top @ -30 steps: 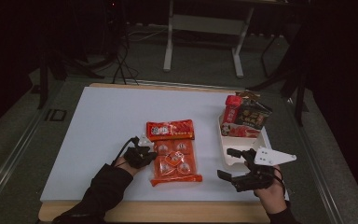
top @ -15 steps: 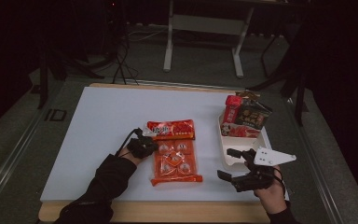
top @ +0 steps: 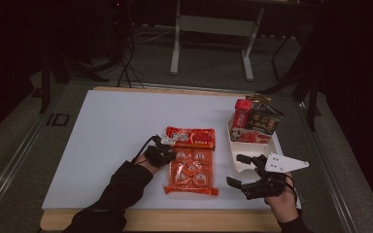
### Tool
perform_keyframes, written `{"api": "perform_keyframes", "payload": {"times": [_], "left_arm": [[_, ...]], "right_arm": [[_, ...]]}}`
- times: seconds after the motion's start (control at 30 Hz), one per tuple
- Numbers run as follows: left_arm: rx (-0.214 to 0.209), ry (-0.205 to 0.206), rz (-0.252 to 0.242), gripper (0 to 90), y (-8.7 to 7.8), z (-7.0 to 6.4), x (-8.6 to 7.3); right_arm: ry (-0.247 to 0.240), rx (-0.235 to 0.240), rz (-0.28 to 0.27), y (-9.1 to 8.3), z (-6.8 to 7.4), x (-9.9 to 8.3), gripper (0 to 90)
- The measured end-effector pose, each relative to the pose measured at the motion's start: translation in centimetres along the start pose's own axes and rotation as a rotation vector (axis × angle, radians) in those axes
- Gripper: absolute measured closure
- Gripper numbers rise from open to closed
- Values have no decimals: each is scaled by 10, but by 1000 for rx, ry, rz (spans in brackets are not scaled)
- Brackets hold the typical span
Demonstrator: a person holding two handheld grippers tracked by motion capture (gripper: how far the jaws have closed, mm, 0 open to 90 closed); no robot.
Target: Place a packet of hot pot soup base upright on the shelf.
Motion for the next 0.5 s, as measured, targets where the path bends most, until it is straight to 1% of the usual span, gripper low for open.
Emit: {"api": "perform_keyframes", "payload": {"times": [0.03,0.07,0.1,0.13,0.17,0.2,0.23,0.27,0.33,0.37,0.4,0.43,0.47,0.5], "left_arm": [[-4,1,-11,897,-1,1,-1],[-5,8,-35,893,-3,1,-2],[13,28,-56,844,-4,2,-3],[24,27,-71,796,-6,3,-3],[33,21,-85,793,-8,5,-4],[58,16,-92,748,-10,6,-3],[69,-10,-98,708,-12,8,-2],[64,-39,-106,655,-13,10,-2],[66,-68,-117,541,-16,13,0],[64,-83,-124,446,-17,15,1],[58,-103,-133,395,-19,16,2],[56,-114,-135,374,-20,18,2],[44,-121,-139,347,-21,19,2],[37,-115,-137,338,-22,20,1]], "right_arm": [[0,1,1,0,0,0,154],[-2,0,3,0,0,0,154],[-4,-2,4,0,0,0,154],[-3,-2,4,0,0,0,154],[-4,-3,4,0,0,0,154],[-8,-6,4,0,1,0,154],[-8,-7,4,0,1,0,154],[-8,-7,3,0,1,0,154],[-12,-14,1,-1,1,0,154],[-17,-18,0,-1,0,1,154],[-25,-28,-5,-1,0,1,154],[-30,-32,-10,-2,0,1,155],[-29,-33,-12,-2,0,2,156],[-33,-36,-17,-2,0,2,156]]}}
Point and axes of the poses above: each handheld gripper's, and its own axes: y roughly forward along the jaws, x roughly out of its top, z roughly to its left, the point moved 2 cm from there along y, roughly forward along the jaws, and after that the axes turned 14 degrees about y, right-handed, at the moved point
